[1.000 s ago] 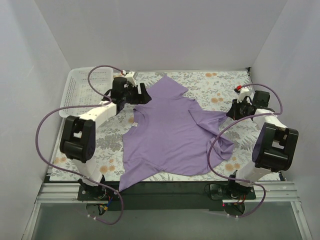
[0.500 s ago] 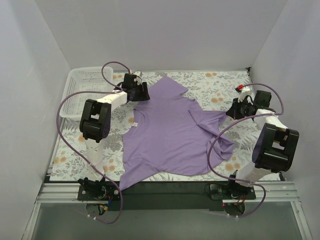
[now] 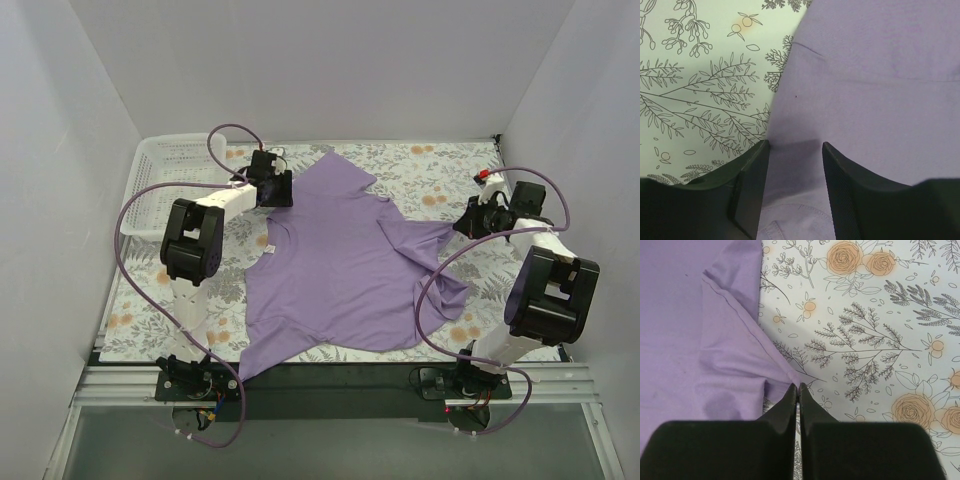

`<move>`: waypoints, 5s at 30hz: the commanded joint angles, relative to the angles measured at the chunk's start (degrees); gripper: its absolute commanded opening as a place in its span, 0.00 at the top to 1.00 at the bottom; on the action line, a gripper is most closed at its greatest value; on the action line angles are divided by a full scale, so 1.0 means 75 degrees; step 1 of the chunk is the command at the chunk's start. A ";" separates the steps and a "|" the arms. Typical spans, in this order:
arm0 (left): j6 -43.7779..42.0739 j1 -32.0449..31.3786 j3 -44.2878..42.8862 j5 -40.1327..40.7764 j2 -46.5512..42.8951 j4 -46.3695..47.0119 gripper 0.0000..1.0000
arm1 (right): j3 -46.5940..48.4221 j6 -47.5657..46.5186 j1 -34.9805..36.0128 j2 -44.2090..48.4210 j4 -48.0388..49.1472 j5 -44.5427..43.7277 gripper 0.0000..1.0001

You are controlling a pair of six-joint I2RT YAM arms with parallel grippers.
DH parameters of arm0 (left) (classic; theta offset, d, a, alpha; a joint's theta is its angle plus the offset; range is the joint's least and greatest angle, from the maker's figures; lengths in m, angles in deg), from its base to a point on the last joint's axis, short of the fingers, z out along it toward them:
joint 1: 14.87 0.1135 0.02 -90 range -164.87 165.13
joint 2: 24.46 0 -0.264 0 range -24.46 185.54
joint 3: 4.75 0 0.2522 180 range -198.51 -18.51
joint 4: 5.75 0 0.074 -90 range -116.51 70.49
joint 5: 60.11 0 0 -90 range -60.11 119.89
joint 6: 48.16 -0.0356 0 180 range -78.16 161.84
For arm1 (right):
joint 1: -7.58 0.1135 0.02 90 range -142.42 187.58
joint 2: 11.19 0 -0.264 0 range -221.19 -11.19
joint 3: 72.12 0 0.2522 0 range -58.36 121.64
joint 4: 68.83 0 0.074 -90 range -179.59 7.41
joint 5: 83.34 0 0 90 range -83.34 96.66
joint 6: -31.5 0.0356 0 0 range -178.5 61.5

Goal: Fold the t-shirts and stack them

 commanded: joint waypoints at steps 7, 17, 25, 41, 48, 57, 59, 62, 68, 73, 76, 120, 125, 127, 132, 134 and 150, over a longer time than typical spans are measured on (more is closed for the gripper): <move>-0.0039 -0.0330 0.1345 0.0324 -0.0753 -0.0791 0.71 | 0.0026 0.0053 -0.0218 -0.0025 0.0120 0.0356 0.99; 0.0558 -0.0553 0.3349 0.0276 -0.2580 -0.0756 1.00 | 0.0014 0.0088 -0.0418 0.0057 0.0015 0.0614 0.99; 0.2068 -0.1279 0.6221 0.0557 -0.6069 -0.0696 1.00 | 0.0049 0.0065 -0.0594 0.0069 -0.0138 0.0860 0.99; 0.2001 0.0349 0.2722 0.0686 -0.3241 -0.0626 0.54 | 0.0108 0.0041 -0.0582 -0.0060 -0.0267 0.1094 0.99; 0.1193 0.0396 0.0716 0.1319 -0.1166 -0.1165 0.61 | 0.0155 0.0030 -0.0582 -0.0189 -0.0314 0.1200 0.99; 0.0278 0.0408 -0.0340 0.1848 -0.0204 -0.1670 0.65 | 0.0202 -0.0017 -0.0559 -0.0376 -0.0384 0.1224 0.99; 0.0196 0.0408 -0.0468 0.1731 -0.0052 -0.1751 0.65 | 0.0213 -0.0017 -0.0547 -0.0400 -0.0396 0.1200 0.99; 0.0067 0.0408 -0.0679 0.1263 0.0217 -0.1927 0.66 | 0.0202 -0.0029 -0.0535 -0.0400 -0.0407 0.1177 0.99; -0.0062 0.0396 -0.0855 0.0945 0.0558 -0.2150 0.80 | 0.0202 -0.0029 -0.0535 -0.0376 -0.0408 0.1142 0.99; -0.0097 0.0396 -0.0692 0.0618 0.0500 -0.2162 0.91 | 0.0202 -0.0029 -0.0535 -0.0400 -0.0408 0.1141 0.99; -0.0109 0.0396 -0.0610 0.0570 0.0395 -0.2115 1.00 | 0.0202 -0.0052 -0.0535 -0.0400 -0.0443 0.1141 0.99; 0.0582 0.0139 -0.3293 0.0675 -0.9274 0.1459 1.00 | 1.0925 -0.0884 -0.0195 0.3784 -0.2880 -0.3417 0.99; 0.0337 -0.0061 -0.2440 0.0932 -0.9203 0.1471 1.00 | 0.9310 -0.0919 -0.0137 0.4263 -0.2845 -0.2926 0.99; 0.0254 -0.0084 -0.1507 0.1120 -0.9273 0.1529 1.00 | 0.8584 -0.0919 -0.0137 0.4439 -0.2763 -0.2739 0.99; 0.0078 -0.0096 0.0980 0.1554 -0.9111 0.2042 1.00 | 0.4603 -0.1118 -0.0137 0.5423 -0.2109 -0.1966 0.99; 0.0125 -0.0096 0.2206 0.1659 -0.8853 0.2336 1.00 | 0.2453 -0.1119 -0.0137 0.5914 -0.1257 -0.1567 0.99; 0.0711 0.0537 0.1350 0.1144 -0.2222 0.3511 1.00 | -0.2027 -0.0780 0.0120 0.1924 0.4034 -0.0499 0.99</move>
